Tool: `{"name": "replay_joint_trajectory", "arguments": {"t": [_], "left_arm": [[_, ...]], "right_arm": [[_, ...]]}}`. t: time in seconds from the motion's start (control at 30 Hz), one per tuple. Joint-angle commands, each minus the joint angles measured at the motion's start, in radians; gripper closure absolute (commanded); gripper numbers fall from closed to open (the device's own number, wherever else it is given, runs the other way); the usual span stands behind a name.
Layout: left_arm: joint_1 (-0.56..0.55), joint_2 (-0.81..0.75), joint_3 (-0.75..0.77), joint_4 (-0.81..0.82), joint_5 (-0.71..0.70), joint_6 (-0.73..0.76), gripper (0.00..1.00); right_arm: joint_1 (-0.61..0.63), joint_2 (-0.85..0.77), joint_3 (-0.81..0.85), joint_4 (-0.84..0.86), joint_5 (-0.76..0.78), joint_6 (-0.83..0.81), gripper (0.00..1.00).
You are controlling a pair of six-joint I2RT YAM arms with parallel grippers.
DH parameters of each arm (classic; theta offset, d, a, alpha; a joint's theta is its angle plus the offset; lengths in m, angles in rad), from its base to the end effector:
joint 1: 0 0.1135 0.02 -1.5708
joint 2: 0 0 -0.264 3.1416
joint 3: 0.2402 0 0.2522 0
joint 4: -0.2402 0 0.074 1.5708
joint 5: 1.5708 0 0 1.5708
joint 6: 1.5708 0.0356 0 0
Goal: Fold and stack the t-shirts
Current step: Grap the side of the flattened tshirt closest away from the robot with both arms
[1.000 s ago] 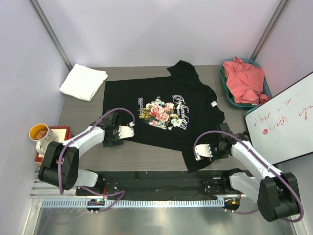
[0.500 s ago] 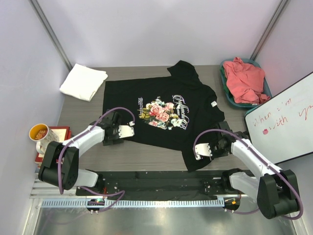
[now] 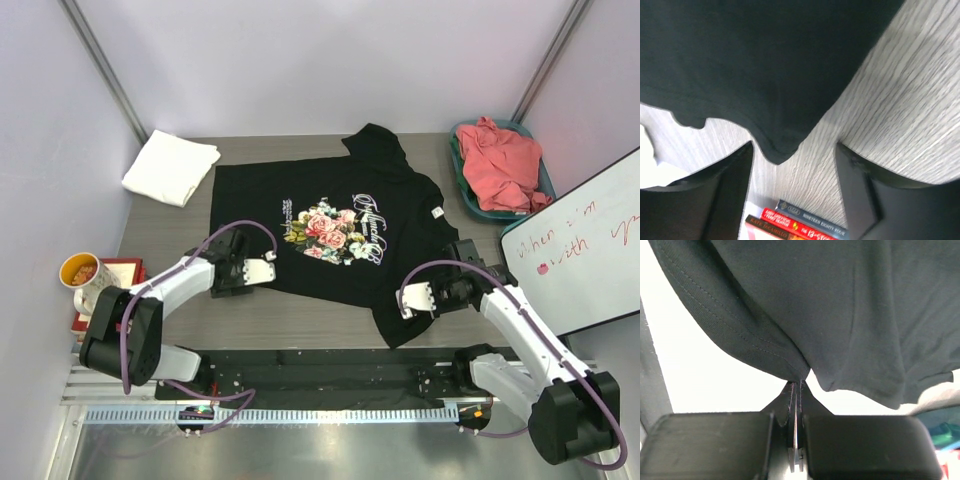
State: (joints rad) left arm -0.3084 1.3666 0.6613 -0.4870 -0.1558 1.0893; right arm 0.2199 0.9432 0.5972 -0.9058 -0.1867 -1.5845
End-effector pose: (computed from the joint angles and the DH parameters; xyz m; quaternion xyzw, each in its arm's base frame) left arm 0.2229 -0.0652 0.1575 0.6187 0.7590 0.1421 0.1443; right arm 0.1449 0.0392 0.1971 -0.7805 0.5977 -0.0283 0.1808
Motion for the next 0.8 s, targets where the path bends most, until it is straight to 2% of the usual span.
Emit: {"name": "replay_joint_trajectory", "arguments": {"t": [0.0,0.03,0.07,0.13,0.17,0.2,0.23,0.4,0.77], "left_arm": [[-0.003,0.06,-0.02,0.056,0.009,0.004,0.38],[-0.003,0.074,-0.019,0.062,0.001,0.0,0.4],[-0.003,0.084,-0.016,0.064,-0.002,-0.005,0.51],[-0.003,0.113,-0.002,0.059,-0.004,-0.014,0.65],[-0.003,0.12,0.003,0.053,-0.005,-0.022,0.79],[-0.003,0.123,0.009,0.048,-0.005,-0.026,0.87],[-0.003,0.12,0.017,0.045,-0.004,-0.029,1.0],[-0.001,0.056,0.055,-0.016,0.03,-0.034,1.0],[-0.001,-0.15,0.213,-0.346,0.128,0.001,1.0]], "right_arm": [[-0.004,-0.012,0.068,-0.011,-0.023,-0.005,0.99],[-0.004,-0.012,0.085,-0.015,-0.022,-0.005,0.99],[-0.004,-0.014,0.093,-0.018,-0.023,-0.005,0.99],[-0.002,-0.014,0.122,-0.018,-0.023,0.0,0.99],[-0.002,-0.014,0.131,-0.018,-0.022,0.004,0.99],[-0.002,-0.011,0.142,-0.018,-0.023,0.009,0.99],[-0.002,-0.009,0.162,-0.018,-0.022,0.014,0.99],[-0.002,-0.004,0.217,-0.018,-0.011,0.026,0.99],[-0.002,0.068,0.42,-0.067,-0.028,0.106,0.99]]}}
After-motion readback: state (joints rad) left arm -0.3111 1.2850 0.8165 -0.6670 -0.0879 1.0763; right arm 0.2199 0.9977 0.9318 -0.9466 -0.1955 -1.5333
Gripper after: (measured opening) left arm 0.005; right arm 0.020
